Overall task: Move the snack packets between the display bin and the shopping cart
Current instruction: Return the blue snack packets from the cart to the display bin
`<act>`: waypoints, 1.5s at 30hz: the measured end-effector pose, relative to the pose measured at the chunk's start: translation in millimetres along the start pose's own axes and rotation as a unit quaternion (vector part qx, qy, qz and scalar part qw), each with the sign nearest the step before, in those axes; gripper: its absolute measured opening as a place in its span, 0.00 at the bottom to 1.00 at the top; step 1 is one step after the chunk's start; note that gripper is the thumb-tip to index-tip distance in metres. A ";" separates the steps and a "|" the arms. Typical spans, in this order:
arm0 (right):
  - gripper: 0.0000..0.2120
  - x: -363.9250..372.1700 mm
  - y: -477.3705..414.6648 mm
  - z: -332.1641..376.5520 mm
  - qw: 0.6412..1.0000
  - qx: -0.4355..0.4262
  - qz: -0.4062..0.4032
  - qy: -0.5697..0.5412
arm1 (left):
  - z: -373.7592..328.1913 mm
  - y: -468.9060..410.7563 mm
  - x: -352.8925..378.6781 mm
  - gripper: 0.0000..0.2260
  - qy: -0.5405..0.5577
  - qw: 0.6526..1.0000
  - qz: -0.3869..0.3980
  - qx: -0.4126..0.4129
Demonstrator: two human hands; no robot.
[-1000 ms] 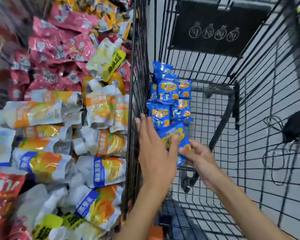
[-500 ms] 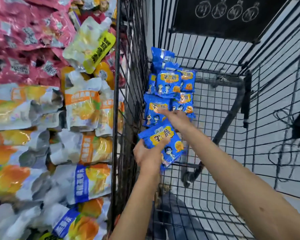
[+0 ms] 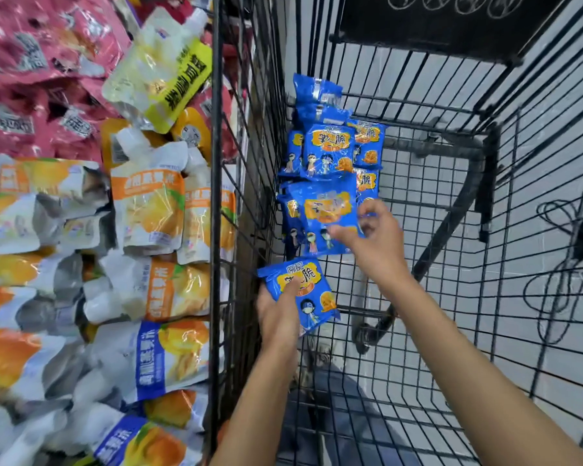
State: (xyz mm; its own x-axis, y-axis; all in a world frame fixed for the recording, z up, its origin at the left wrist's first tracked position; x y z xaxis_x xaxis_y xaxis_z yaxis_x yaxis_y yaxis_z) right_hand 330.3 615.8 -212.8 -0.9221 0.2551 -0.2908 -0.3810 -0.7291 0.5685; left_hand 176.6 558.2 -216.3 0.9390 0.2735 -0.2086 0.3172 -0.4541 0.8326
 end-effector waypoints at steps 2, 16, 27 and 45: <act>0.14 -15.8 19.4 -2.8 0.996 0.022 0.070 -0.047 | -3.4 -0.3 4.5 0.17 0.058 0.997 0.007 -0.042; 0.32 52.9 -41.2 -28.2 0.975 0.114 0.057 0.183 | 11.7 -7.1 -2.5 0.19 0.023 0.998 0.055 -0.034; 0.20 22.7 -19.0 -23.7 0.990 -0.008 -0.047 0.135 | 22.4 -5.8 -5.2 0.25 -0.002 0.999 0.022 -0.047; 0.14 18.9 -20.2 -44.3 0.975 0.197 0.082 0.055 | 14.6 -10.6 -0.1 0.18 0.027 0.996 0.085 -0.010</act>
State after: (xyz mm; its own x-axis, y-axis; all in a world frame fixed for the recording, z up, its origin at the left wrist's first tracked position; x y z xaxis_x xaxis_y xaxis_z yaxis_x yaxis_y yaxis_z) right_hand 323.5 607.2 -263.8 -0.9686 0.0694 -0.2389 -0.2442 -0.4480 0.8600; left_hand 175.1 550.7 -232.6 0.9700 0.2402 -0.0366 0.1515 -0.4801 0.8641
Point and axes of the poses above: each hand's wrist, its own y-axis away from the middle knuckle, its own x-axis out of the palm, z = x × y, the point moved 3 cm from there along -y, towards the middle knuckle, and after that the axes turned 4 degrees about x, right-handed, at the moved point
